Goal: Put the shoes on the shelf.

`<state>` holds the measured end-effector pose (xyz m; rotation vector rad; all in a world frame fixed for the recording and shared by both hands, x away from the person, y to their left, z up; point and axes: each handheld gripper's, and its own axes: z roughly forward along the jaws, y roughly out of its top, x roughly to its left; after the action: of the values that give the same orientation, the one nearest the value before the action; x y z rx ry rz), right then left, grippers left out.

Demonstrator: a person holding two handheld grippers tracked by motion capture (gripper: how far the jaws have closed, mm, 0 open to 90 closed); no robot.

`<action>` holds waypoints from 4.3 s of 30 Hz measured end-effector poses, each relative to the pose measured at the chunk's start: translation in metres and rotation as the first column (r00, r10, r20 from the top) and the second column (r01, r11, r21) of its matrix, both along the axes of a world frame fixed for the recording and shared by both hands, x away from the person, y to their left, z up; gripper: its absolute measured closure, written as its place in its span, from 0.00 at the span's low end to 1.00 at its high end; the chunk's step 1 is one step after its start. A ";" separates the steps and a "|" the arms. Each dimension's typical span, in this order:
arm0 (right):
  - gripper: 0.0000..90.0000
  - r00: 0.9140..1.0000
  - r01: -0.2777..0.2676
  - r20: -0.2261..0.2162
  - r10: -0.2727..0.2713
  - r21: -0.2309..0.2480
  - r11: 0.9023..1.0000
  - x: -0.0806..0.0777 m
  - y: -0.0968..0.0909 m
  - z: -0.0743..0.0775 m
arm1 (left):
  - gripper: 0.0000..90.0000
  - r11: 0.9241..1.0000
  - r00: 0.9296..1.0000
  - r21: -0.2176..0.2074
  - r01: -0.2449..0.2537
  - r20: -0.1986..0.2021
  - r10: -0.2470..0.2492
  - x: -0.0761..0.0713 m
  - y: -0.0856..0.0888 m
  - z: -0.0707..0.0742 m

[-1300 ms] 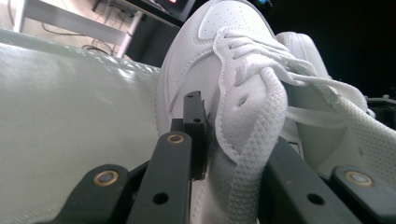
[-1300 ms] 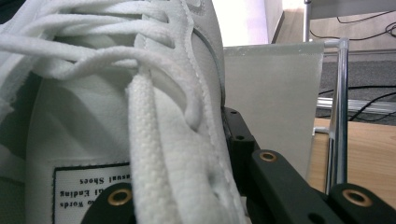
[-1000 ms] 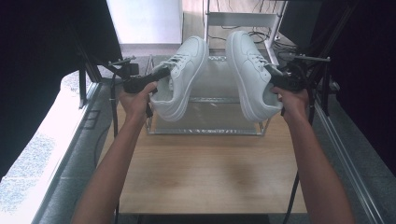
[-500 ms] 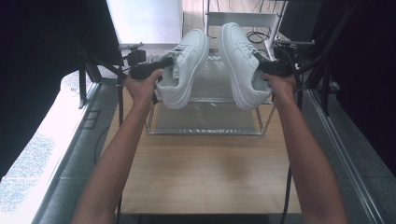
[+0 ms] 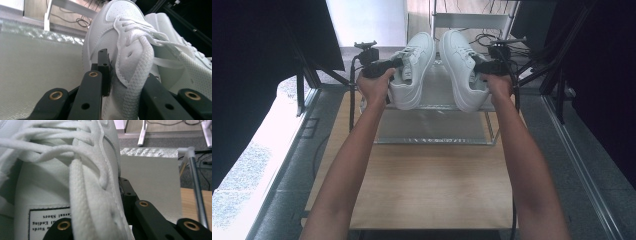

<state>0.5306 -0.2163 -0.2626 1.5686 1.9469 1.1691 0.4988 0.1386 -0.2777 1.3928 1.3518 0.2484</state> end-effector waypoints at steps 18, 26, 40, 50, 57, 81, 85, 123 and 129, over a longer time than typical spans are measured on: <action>0.73 1.000 0.009 0.011 -0.008 -0.045 0.999 0.013 0.028 -0.017 | 0.62 1.000 0.996 -0.013 0.003 -0.084 -0.005 0.021 -0.025 -0.018; 0.64 1.000 0.013 0.028 -0.013 -0.027 1.000 0.011 0.024 -0.019 | 0.58 0.999 0.999 0.010 0.040 -0.019 -0.040 0.014 -0.023 -0.013; 0.63 0.970 -0.122 0.214 0.116 0.013 0.992 -0.029 0.014 0.022 | 0.55 0.989 0.985 0.103 0.108 0.126 -0.120 -0.016 -0.003 0.015; 0.79 0.962 -0.169 0.202 0.185 -0.095 0.981 -0.069 -0.023 0.012 | 0.80 0.973 0.978 0.142 0.183 0.080 -0.195 -0.054 0.029 0.007; 0.90 0.964 -0.199 0.157 0.216 -0.122 0.973 -0.079 -0.035 -0.015 | 0.86 0.945 0.967 0.224 0.238 0.032 -0.251 -0.073 0.031 -0.014; 1.00 0.967 -0.200 0.125 0.222 -0.167 0.965 -0.080 -0.018 -0.047 | 0.97 0.958 0.969 0.145 0.248 -0.038 -0.245 -0.068 0.013 -0.055; 1.00 0.961 -0.222 0.127 0.245 -0.173 0.960 -0.083 -0.012 -0.049 | 0.94 0.955 0.965 0.136 0.263 -0.029 -0.261 -0.067 -0.005 -0.056; 0.54 0.902 -0.293 0.331 0.277 -0.002 0.956 -0.169 -0.047 -0.085 | 0.45 0.940 0.950 0.239 0.245 0.134 -0.281 -0.134 0.012 -0.072; 0.52 0.899 -0.298 0.329 0.288 -0.021 0.954 -0.191 -0.049 -0.106 | 0.43 0.919 0.934 0.252 0.302 0.116 -0.339 -0.163 0.013 -0.091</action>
<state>0.3391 -0.2656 -0.3686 1.0268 1.9848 1.4777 0.3359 0.1519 -0.3685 1.7288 0.9665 0.2948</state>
